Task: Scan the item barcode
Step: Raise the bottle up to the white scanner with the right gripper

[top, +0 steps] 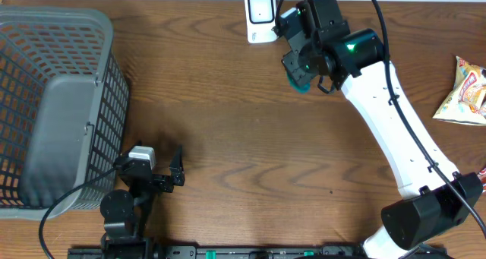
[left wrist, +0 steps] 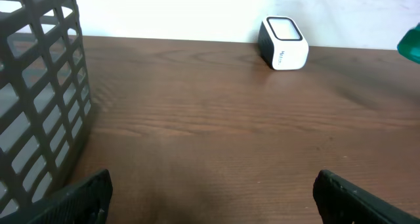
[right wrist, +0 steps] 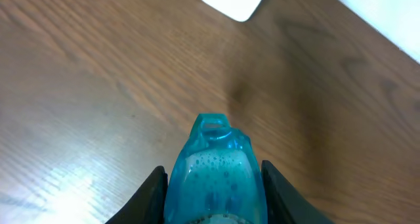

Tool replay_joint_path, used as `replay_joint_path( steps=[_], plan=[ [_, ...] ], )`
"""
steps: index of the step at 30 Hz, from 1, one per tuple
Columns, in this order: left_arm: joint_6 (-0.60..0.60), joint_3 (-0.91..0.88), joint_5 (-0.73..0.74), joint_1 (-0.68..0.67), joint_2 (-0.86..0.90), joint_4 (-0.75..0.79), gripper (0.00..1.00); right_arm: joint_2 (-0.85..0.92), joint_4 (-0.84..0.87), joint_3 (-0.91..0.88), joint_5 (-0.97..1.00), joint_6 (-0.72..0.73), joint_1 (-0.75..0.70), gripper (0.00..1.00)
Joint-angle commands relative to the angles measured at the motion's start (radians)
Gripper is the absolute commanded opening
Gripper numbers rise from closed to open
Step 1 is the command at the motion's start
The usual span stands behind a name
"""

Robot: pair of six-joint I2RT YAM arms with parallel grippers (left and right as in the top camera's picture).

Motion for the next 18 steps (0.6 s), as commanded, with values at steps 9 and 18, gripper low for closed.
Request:
replay_joint_path(
  steps=[9,18],
  plan=[
    [0.006,-0.027,0.006,0.0,-0.001,-0.014,0.98,-0.021,0.05,0.036,0.071,-0.047,0.004,0.02],
    [0.006,-0.027,0.006,0.0,-0.001,-0.014,0.98,-0.02,0.229,0.036,0.077,-0.201,0.005,0.01]
  ],
)
